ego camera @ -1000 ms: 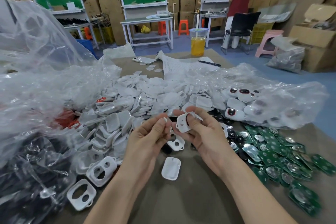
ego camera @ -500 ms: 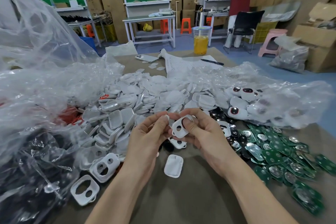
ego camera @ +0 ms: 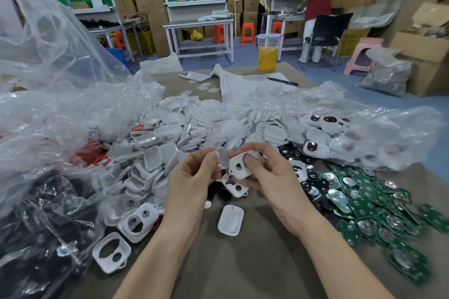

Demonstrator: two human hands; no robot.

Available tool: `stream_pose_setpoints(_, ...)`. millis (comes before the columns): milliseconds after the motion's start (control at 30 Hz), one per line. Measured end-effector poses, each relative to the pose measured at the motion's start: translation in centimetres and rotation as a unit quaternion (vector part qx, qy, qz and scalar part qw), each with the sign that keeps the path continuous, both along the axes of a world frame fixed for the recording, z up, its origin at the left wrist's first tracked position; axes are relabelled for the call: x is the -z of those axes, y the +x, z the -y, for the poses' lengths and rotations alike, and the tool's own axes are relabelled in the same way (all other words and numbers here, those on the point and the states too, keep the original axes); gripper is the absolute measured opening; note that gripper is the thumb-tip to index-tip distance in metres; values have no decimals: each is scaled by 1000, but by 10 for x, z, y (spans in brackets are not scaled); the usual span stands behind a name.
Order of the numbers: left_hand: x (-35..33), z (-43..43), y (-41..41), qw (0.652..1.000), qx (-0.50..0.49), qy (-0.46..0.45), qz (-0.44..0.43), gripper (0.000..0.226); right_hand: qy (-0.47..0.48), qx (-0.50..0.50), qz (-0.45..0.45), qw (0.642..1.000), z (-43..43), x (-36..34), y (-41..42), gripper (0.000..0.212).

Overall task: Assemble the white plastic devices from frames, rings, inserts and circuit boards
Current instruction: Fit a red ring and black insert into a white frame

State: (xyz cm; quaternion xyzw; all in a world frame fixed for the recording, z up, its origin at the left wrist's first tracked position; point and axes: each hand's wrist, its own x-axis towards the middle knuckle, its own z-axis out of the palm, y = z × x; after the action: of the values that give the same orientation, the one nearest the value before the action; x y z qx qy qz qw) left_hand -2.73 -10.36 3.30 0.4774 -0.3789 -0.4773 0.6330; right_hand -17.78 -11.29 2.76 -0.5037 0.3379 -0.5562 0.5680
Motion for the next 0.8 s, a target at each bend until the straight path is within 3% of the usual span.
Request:
stream_pose_setpoints(67, -1, -1, 1, 1000, 18, -12, 6, 7, 16, 24, 25, 999, 1, 0, -1, 19)
stream_pose_setpoints(267, 3, -8, -9, 986, 70, -46, 142, 14, 50, 31, 84, 995, 3, 0, -1, 9)
stream_pose_setpoints(800, 2, -11, -21, 979, -10, -94, 183, 17, 11, -5, 83, 996, -2, 0, 7, 8)
